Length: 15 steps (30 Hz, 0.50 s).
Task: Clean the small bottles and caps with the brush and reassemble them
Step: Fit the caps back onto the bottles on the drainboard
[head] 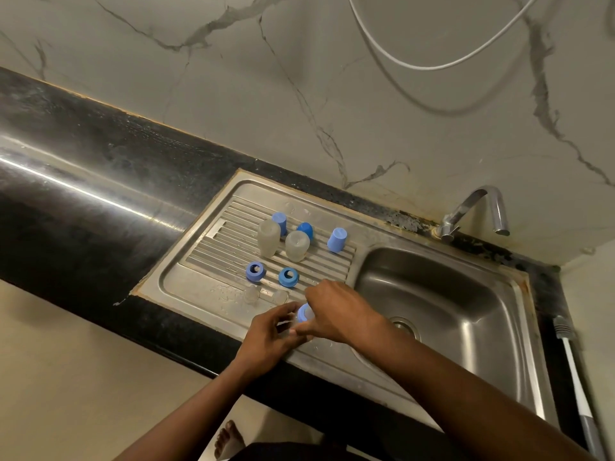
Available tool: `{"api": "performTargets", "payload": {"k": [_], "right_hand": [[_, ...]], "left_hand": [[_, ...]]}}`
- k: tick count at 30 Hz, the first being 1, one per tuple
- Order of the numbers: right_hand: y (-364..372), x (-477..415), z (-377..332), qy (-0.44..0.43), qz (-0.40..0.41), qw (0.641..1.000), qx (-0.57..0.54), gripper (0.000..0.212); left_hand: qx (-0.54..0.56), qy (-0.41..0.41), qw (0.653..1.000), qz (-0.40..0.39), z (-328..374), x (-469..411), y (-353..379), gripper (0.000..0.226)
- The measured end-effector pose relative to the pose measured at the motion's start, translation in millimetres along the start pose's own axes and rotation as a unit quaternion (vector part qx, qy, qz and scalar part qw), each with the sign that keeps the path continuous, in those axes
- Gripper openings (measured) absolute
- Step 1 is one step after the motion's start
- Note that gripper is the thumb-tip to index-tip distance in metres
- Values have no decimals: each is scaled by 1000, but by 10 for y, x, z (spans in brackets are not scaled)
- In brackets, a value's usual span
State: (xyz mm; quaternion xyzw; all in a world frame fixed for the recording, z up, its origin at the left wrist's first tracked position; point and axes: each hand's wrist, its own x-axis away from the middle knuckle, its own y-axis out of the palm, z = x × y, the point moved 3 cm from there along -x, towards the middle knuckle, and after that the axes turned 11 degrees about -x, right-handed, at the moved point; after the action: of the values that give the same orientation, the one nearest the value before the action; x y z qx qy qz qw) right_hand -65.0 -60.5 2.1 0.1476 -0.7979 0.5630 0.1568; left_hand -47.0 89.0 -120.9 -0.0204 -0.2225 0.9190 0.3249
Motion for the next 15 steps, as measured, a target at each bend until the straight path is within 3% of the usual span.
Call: {"api": "performTargets", "payload": {"k": [1, 4, 11, 15], "right_hand": [[-19, 7, -3, -25, -10, 1000, -7, 36], [3, 13, 9, -42, -53, 997, 30, 49], [-68, -72, -50, 20, -69, 996, 45, 21], [7, -40, -17, 16, -5, 1000, 24, 42]], "left_hand": [[1, -2, 1000, 4, -5, 0, -1, 51], [0, -3, 1000, 13, 19, 3, -7, 53], [-4, 0, 1000, 11, 0, -1, 2, 57], [-13, 6, 1000, 8, 17, 8, -5, 47]]}}
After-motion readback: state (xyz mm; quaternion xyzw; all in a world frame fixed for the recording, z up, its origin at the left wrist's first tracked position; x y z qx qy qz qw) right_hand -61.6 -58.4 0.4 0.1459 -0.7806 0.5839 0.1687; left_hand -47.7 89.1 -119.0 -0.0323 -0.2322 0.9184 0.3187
